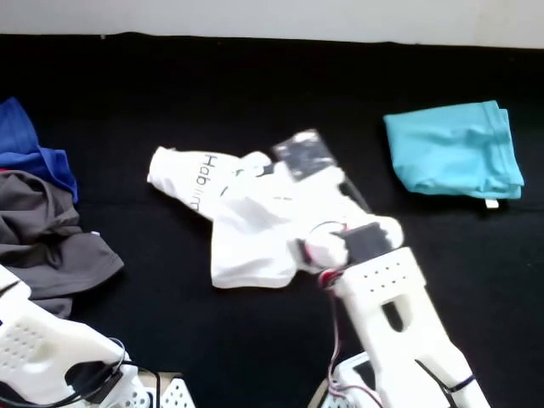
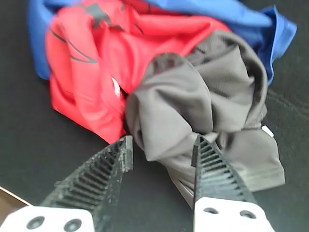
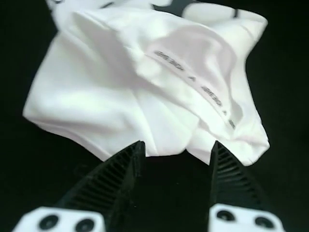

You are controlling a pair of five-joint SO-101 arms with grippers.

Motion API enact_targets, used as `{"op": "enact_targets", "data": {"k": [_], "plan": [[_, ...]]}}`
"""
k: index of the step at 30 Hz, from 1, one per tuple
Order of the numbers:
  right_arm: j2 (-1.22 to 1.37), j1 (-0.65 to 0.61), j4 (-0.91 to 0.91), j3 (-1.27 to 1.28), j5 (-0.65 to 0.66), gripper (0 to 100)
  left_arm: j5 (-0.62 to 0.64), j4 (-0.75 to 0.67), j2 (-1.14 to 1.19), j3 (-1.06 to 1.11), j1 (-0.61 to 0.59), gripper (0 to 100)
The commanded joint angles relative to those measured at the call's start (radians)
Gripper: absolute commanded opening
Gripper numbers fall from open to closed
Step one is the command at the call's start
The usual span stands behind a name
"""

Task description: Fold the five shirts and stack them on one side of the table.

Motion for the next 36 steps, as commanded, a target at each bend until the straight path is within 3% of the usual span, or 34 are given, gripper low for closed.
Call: {"op": "enact_targets", "data": {"k": [1,7,20,25,31,33,36], "plan": [[0.025,-0.2,0.018,-0.062,-0.002,22.0,-0.003,0.009,-0.048,0.054,0.004,21],[0.308,-0.372,-0.024,-0.074,-0.005,22.0,-0.003,0.009,-0.044,0.119,0.004,21],[0.791,-0.544,0.056,-0.498,-0.06,22.1,-0.006,0.008,-0.048,0.119,-0.002,21],[0.934,-0.492,0.038,-0.519,-0.06,22.1,-0.008,0.008,-0.048,0.119,-0.004,21],[1.041,-0.32,0.041,-0.605,-0.058,21.8,-0.008,0.008,-0.048,0.119,0.002,21],[1.053,-0.277,0.042,-0.615,-0.058,17.0,-0.008,0.008,-0.048,0.119,0.004,21],[1.052,-0.228,0.041,-0.618,-0.058,0.7,-0.008,0.008,-0.048,0.119,0.004,21]]}}
